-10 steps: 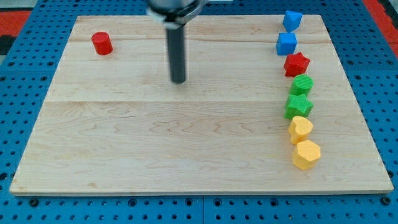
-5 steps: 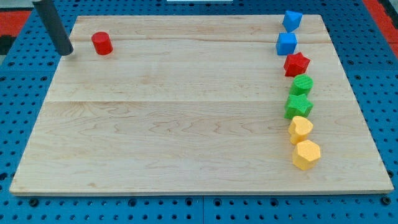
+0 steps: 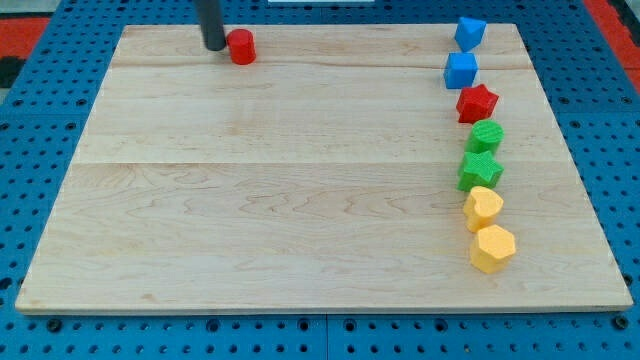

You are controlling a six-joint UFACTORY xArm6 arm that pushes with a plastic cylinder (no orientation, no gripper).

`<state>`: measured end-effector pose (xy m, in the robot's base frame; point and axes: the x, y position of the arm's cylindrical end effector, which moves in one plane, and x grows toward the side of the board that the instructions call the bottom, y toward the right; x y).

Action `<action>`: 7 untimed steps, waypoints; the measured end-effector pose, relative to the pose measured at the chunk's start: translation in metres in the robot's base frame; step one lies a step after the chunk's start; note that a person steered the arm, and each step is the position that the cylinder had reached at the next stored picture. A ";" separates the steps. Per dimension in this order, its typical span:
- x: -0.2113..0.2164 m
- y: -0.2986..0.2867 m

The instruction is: Slide the red circle closer to blue cube

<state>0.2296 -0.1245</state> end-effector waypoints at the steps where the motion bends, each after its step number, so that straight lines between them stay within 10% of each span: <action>1: 0.000 0.047; 7: 0.019 0.207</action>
<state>0.2481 0.0828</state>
